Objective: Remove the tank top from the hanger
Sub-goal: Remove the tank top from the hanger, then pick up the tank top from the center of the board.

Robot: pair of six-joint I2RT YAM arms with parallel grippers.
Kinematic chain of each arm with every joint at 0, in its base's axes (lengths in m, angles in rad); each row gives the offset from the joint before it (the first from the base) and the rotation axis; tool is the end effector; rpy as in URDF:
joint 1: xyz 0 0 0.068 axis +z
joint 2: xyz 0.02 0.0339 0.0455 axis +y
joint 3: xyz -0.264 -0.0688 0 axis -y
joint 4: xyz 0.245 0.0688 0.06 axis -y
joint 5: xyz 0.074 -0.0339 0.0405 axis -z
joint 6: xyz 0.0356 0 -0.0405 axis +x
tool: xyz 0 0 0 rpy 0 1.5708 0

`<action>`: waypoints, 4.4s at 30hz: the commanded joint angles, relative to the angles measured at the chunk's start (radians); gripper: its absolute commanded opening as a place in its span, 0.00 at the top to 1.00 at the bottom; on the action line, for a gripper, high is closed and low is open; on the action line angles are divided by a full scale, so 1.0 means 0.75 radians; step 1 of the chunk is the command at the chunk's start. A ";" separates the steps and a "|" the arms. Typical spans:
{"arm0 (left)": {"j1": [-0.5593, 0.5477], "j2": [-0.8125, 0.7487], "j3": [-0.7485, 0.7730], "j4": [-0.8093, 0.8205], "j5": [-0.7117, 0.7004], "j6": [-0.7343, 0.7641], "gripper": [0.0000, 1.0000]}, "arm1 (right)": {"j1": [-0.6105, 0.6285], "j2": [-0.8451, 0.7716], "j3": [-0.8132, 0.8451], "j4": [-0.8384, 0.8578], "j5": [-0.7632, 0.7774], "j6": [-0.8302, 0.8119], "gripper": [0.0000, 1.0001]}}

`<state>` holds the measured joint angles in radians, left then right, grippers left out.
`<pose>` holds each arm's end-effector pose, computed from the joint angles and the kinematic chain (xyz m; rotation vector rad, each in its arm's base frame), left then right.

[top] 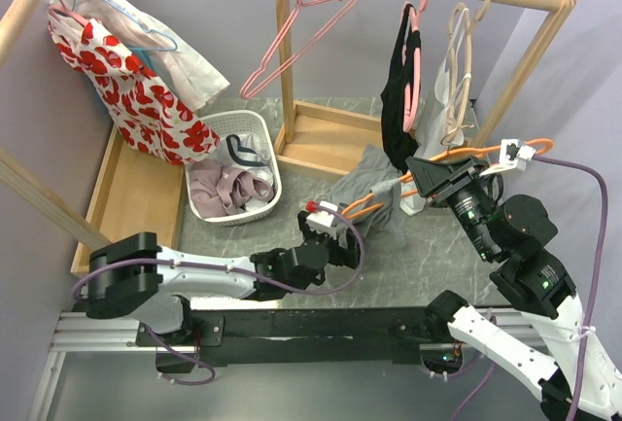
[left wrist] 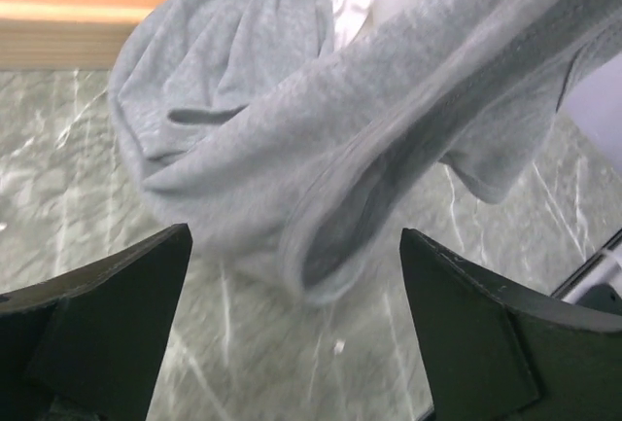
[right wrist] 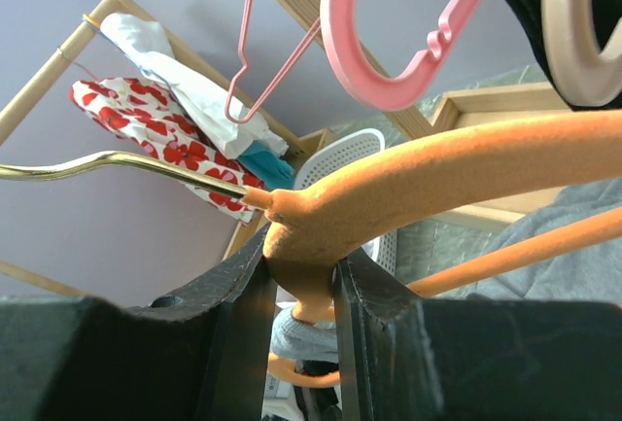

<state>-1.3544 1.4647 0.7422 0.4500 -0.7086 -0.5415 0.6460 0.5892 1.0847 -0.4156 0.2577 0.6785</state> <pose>0.0898 -0.3005 0.2318 0.2427 1.8167 -0.7068 0.0818 0.0503 0.4381 0.2414 1.5379 0.8693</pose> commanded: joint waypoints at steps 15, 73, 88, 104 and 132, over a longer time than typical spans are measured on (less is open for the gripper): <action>0.004 -0.242 -0.059 -0.099 -0.061 -0.073 0.99 | -0.002 -0.014 0.039 0.024 0.114 -0.029 0.96; 0.558 0.409 0.573 -0.408 0.566 -0.006 0.41 | -0.002 -0.143 0.018 -0.178 0.520 -0.115 0.94; 0.593 0.626 0.692 -0.590 0.509 -0.027 0.09 | -0.002 -0.129 0.000 -0.149 0.499 -0.123 0.90; 0.603 0.389 0.643 -0.627 0.544 -0.029 0.99 | 0.000 -0.121 -0.006 -0.139 0.493 -0.111 0.89; 0.822 -0.427 0.735 -0.766 -0.066 0.352 0.99 | 0.000 -0.049 -0.025 -0.068 0.419 -0.109 0.89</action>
<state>-0.8089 1.2140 1.3083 -0.1265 -0.6868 -0.3023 0.6453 0.5373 1.0698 -0.5297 0.5751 0.6041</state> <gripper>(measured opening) 0.087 0.332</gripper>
